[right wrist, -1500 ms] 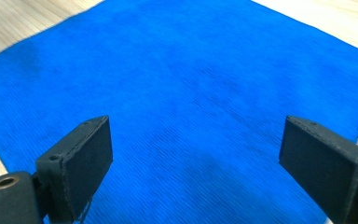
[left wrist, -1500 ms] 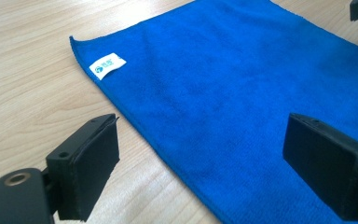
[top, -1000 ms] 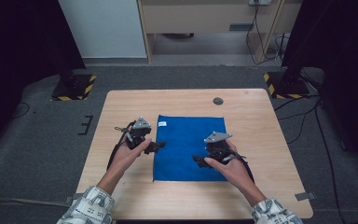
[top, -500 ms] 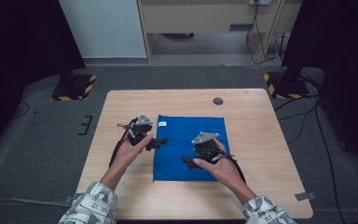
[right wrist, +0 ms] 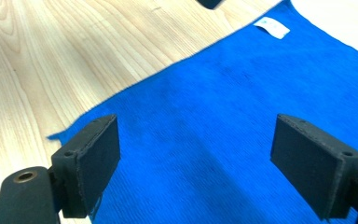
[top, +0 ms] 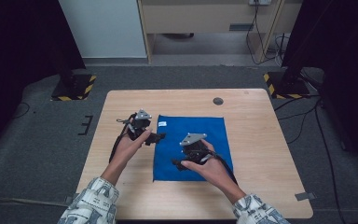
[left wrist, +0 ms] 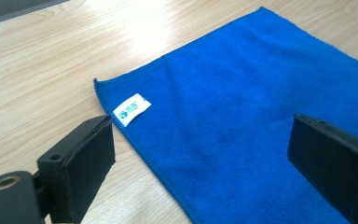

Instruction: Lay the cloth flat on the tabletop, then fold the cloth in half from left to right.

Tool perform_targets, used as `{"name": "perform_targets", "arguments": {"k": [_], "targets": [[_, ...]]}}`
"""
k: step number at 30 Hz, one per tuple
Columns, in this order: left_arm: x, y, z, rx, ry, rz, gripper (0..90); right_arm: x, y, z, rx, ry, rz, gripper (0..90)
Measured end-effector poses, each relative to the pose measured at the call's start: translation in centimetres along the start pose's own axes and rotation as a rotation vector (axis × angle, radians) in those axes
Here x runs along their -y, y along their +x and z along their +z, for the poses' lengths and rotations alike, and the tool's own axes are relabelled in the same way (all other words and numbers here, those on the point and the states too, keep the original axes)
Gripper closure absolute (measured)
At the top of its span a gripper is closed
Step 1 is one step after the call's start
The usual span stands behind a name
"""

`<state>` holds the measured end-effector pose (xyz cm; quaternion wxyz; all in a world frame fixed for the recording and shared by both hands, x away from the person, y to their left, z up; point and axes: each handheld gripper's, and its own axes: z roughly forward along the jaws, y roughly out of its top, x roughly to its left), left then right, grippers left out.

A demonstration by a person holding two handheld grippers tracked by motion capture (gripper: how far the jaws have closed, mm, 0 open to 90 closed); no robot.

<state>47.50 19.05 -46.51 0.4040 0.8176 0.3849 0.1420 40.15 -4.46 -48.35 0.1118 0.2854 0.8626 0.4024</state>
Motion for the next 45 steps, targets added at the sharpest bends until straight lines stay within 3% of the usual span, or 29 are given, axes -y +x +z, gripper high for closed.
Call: {"name": "perform_targets", "arguments": {"k": [23, 29, 37, 45], "targets": [[-1.9, 1.3, -0.7, -0.031, -0.03, -0.011, 7.2, -1.2, 3.8, 2.8, -0.093, 0.018, -0.048, 26.9], [-2.2, 1.9, -0.7, -0.044, -0.033, -0.022, 7.2, -1.2, 4.6, 3.3, -0.109, 0.014, -0.063, 39.4], [-2.4, 2.3, -1.1, -0.051, -0.031, -0.03, 7.3, -1.1, 5.9, 3.7, -0.134, 0.014, -0.111, 62.5], [-2.0, 2.4, -1.5, -0.065, -0.021, -0.03, 7.3, -0.7, 6.6, 4.1, -0.133, 0.021, -0.116, 75.6]]}}
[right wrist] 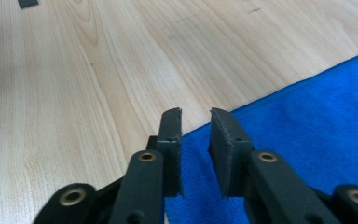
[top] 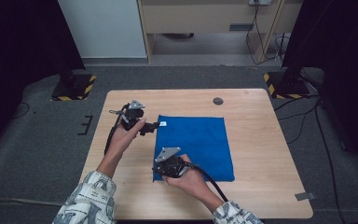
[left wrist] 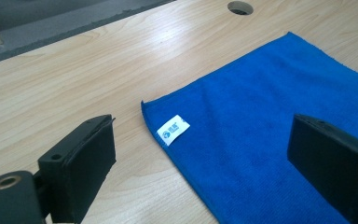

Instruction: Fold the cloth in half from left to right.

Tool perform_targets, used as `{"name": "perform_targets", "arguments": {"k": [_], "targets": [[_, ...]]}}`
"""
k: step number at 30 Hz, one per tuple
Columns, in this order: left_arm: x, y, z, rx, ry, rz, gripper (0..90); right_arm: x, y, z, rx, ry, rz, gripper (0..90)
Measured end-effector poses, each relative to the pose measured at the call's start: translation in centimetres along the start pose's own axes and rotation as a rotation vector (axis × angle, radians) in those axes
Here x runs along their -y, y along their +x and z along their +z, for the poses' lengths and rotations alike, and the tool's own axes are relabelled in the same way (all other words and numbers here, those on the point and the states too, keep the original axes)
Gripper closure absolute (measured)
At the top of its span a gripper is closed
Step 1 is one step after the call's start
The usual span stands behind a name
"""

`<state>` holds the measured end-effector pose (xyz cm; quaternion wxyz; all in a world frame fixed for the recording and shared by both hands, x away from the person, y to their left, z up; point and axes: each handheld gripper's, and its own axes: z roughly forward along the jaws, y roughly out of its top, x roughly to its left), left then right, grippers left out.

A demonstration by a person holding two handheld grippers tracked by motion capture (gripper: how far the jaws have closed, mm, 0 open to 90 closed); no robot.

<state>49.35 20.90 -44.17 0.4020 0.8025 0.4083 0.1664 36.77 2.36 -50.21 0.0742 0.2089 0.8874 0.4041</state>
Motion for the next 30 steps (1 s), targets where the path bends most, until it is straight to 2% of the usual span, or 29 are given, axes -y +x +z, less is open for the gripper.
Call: {"name": "perform_targets", "arguments": {"k": [5, 7, 9, 15, 17, 22, 25, 30], "targets": [[0.2, 0.3, -0.1, -0.004, 0.002, -0.005, 7.4, 0.3, 0.5, 0.6, -0.015, 0.012, -0.007, 79.0], [0.2, 0.3, -0.1, -0.002, 0.0, -0.005, 7.4, 0.3, 0.6, 0.8, -0.008, 0.019, -0.01, 78.6], [0.3, 0.2, -0.2, 0.0, -0.003, -0.005, 7.4, 0.4, 0.6, 1.0, -0.004, 0.025, -0.002, 75.3], [0.3, 0.2, -0.1, 0.002, 0.001, -0.002, 7.4, 0.9, 1.0, 1.5, 0.009, 0.061, -0.024, 60.1], [0.3, 0.2, 0.0, 0.003, 0.0, -0.001, 7.4, 1.2, 1.0, 1.8, -0.001, 0.07, -0.024, 54.3], [0.4, 0.2, 0.1, 0.004, -0.001, -0.002, 7.4, 1.4, 1.2, 2.2, 0.008, 0.068, -0.019, 48.4], [0.5, 0.4, 0.3, 0.007, -0.006, -0.01, 7.4, 1.5, 1.4, 2.2, 0.024, 0.065, -0.023, 51.4], [0.6, 0.6, 0.4, 0.009, -0.015, -0.018, 7.5, 1.7, 1.1, 2.0, 0.051, 0.048, -0.007, 74.0]]}}
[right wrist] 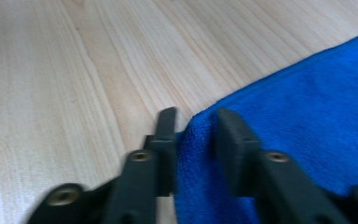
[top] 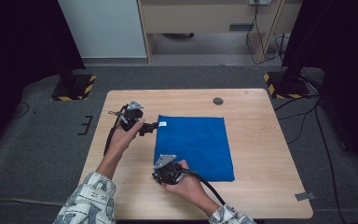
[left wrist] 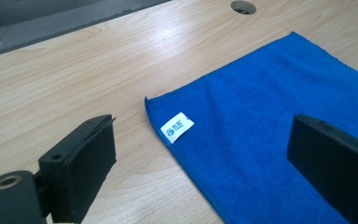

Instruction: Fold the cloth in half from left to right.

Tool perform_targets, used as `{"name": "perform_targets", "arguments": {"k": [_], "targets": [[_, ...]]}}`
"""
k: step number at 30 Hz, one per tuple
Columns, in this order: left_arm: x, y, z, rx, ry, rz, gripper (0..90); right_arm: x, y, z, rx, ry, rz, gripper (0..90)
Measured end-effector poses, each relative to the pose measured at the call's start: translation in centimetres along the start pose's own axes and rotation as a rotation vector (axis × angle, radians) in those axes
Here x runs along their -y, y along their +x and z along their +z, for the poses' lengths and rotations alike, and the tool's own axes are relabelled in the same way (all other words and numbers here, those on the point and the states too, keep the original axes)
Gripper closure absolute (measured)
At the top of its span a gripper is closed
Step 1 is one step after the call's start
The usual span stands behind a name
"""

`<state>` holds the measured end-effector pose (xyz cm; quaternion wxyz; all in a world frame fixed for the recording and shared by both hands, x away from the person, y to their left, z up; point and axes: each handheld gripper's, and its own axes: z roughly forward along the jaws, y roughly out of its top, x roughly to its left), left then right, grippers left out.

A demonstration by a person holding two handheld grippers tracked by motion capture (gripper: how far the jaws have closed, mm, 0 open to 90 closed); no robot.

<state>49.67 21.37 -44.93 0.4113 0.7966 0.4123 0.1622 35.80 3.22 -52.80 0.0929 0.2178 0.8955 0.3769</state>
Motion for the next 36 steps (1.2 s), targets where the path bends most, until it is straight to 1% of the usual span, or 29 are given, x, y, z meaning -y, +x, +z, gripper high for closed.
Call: {"name": "perform_targets", "arguments": {"k": [2, 3, 4, 6, 11, 14, 16, 17, 20, 21, 22, 23, 24, 25, 27, 28, 29, 30, 32, 34, 35, 36], "targets": [[0.1, 0.1, 0.1, 0.002, 0.002, -0.002, 7.6, 0.0, -0.2, 0.0, 0.015, 0.001, 0.0, 83.4], [0.1, 0.1, 0.2, 0.003, 0.004, -0.002, 7.7, 0.0, -0.4, 0.0, 0.019, 0.001, 0.005, 85.8], [0.2, 0.2, 0.3, 0.006, 0.005, -0.003, 7.8, -0.1, -0.5, 0.0, 0.014, -0.002, 0.021, 86.7], [0.3, 0.3, 0.5, 0.006, 0.008, -0.004, 8.4, -0.1, -0.5, -0.1, 0.002, -0.003, 0.032, 87.2], [0.7, 0.7, 1.3, 0.007, 0.009, -0.013, 9.5, -0.4, 0.5, -0.3, -0.041, -0.017, 0.049, 87.3], [1.1, 0.9, 2.0, 0.006, 0.029, -0.001, 11.7, -0.6, 1.3, -0.2, -0.055, -0.023, 0.047, 87.2], [1.4, 1.1, 2.4, -0.007, 0.048, 0.013, 13.9, -0.6, 1.5, -0.1, -0.056, -0.023, 0.05, 87.1], [1.5, 1.3, 2.7, -0.02, 0.052, 0.018, 15.1, -0.7, 1.6, 0.0, -0.056, -0.024, 0.051, 87.0], [1.6, 1.7, 3.1, -0.032, 0.039, 0.021, 19.9, -0.8, 1.6, 0.1, -0.061, -0.03, 0.058, 87.0], [1.7, 1.8, 3.4, -0.043, 0.034, 0.027, 22.3, -0.8, 1.6, 0.0, -0.062, -0.029, 0.063, 87.0], [1.7, 1.9, 3.5, -0.045, 0.026, 0.026, 27.5, -0.8, 1.6, 0.0, -0.066, -0.032, 0.064, 87.0], [1.8, 1.9, 3.8, -0.053, 0.02, 0.031, 30.0, -0.9, 1.6, 0.0, -0.064, -0.034, 0.062, 87.0], [1.8, 2.0, 4.0, -0.061, 0.021, 0.041, 33.0, -0.9, 1.6, -0.1, -0.069, -0.036, 0.064, 87.0], [1.9, 2.0, 4.3, -0.057, 0.022, 0.038, 34.8, -0.9, 1.6, -0.1, -0.073, -0.038, 0.064, 87.1], [2.2, 2.1, 4.8, -0.066, 0.034, 0.041, 38.4, -1.0, 1.6, -0.1, -0.076, -0.042, 0.066, 87.1], [2.2, 2.1, 4.8, -0.066, 0.034, 0.041, 39.4, -1.0, 1.6, -0.1, -0.076, -0.042, 0.066, 87.1], [2.4, 2.2, 5.3, -0.072, 0.048, 0.035, 40.9, -1.1, 1.7, 0.0, -0.08, -0.039, 0.063, 87.1], [2.5, 2.3, 5.5, -0.077, 0.049, 0.032, 41.6, -1.1, 1.8, 0.1, -0.083, -0.038, 0.057, 87.0], [2.6, 2.4, 5.7, -0.083, 0.056, 0.035, 42.4, -1.1, 1.8, 0.1, -0.082, -0.039, 0.054, 87.0], [2.8, 2.4, 5.9, -0.082, 0.062, 0.028, 43.9, -1.1, 2.0, 0.1, -0.087, -0.038, 0.056, 86.9], [2.8, 2.5, 6.1, -0.089, 0.07, 0.024, 43.9, -1.1, 2.0, 0.1, -0.087, -0.038, 0.056, 86.9], [3.0, 2.7, 6.3, -0.094, 0.076, 0.012, 44.0, -1.1, 2.1, 0.0, -0.086, -0.037, 0.042, 86.9]]}}
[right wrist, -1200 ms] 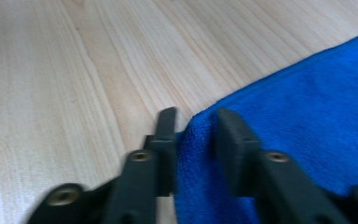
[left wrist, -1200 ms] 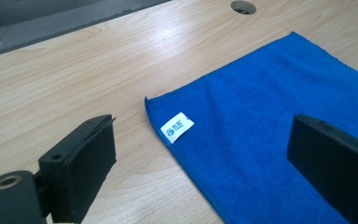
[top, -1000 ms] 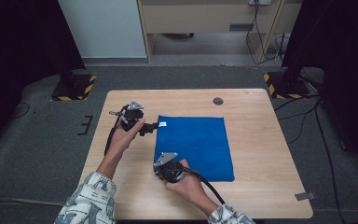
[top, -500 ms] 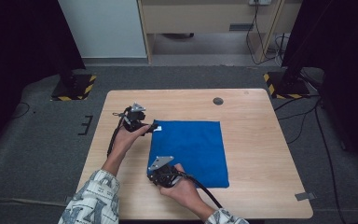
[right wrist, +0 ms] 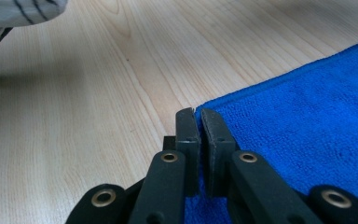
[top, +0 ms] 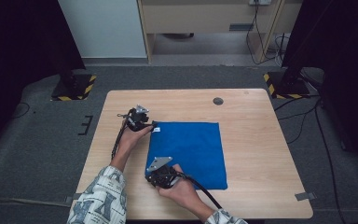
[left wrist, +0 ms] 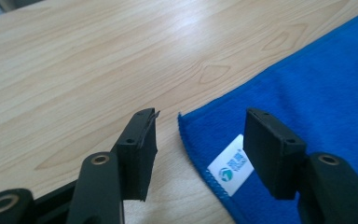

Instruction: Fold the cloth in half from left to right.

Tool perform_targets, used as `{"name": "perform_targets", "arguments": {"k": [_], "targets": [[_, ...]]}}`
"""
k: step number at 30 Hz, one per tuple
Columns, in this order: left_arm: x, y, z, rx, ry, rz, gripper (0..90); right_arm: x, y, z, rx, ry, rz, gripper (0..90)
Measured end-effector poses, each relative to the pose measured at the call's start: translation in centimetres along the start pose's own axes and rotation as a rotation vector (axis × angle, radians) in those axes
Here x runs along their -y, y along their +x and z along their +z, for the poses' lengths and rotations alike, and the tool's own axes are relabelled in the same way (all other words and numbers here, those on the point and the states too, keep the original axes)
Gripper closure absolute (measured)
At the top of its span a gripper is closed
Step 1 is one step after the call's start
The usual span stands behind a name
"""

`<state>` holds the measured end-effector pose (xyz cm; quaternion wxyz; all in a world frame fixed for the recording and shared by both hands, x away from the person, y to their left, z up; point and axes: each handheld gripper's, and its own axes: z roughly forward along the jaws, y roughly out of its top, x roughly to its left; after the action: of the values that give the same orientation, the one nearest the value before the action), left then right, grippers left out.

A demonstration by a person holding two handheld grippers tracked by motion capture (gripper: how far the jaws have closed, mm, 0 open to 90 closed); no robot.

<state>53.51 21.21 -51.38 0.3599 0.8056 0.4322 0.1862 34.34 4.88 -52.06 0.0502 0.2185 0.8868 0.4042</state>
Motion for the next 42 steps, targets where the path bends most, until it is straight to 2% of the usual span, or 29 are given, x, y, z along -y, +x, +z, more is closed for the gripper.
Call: {"name": "perform_targets", "arguments": {"k": [9, 17, 18, 22, 23, 24, 27, 28, 29, 30, 34, 37, 42], "targets": [[0.4, 0.1, 1.0, -0.015, 0.017, -0.02, 38.5, 0.0, 0.5, -0.4, -0.013, -0.001, -0.016, 87.0], [0.7, 0.5, 1.3, -0.037, 0.026, -0.029, 39.4, 0.1, 0.6, -0.4, -0.014, 0.004, -0.013, 86.9], [0.8, 0.5, 1.5, -0.042, 0.043, -0.032, 42.0, 0.1, 0.5, -0.4, -0.015, 0.0, -0.01, 86.9], [0.8, 0.5, 1.5, -0.028, 0.039, -0.039, 48.8, 0.2, 0.5, -0.5, -0.014, -0.001, -0.01, 86.9], [0.8, 0.3, 1.4, -0.017, 0.04, -0.032, 53.0, 0.2, 0.5, -0.5, -0.014, -0.002, -0.01, 86.9], [0.7, 0.1, 1.4, -0.005, 0.045, -0.02, 62.5, 0.2, 0.5, -0.5, -0.015, 0.001, -0.01, 86.9], [0.7, -0.1, 1.4, 0.009, 0.05, -0.016, 74.0, 0.2, 0.5, -0.6, -0.015, -0.003, -0.007, 86.9], [0.6, -0.3, 1.4, 0.01, 0.052, -0.013, 74.0, 0.2, 0.5, -0.6, -0.013, -0.005, -0.007, 86.9], [0.6, -0.3, 1.4, 0.015, 0.05, -0.013, 82.8, 0.2, 0.5, -0.6, -0.013, -0.004, -0.008, 87.0], [0.6, -0.5, 1.5, 0.019, 0.05, -0.022, 85.9, 0.2, 0.5, -0.6, -0.011, -0.002, -0.009, 86.9], [0.4, -0.7, 1.3, 0.019, 0.058, -0.018, 88.9, 0.4, 0.5, -0.8, -0.012, -0.003, -0.011, 87.0], [-0.1, -1.0, 0.6, 0.022, 0.021, -0.02, 89.0, 0.4, 0.6, -1.2, -0.009, -0.01, -0.008, 87.0], [-0.7, -1.3, -0.2, 0.03, -0.005, -0.026, 89.2, 0.3, 0.7, -1.6, -0.001, -0.017, -0.005, 87.2]]}}
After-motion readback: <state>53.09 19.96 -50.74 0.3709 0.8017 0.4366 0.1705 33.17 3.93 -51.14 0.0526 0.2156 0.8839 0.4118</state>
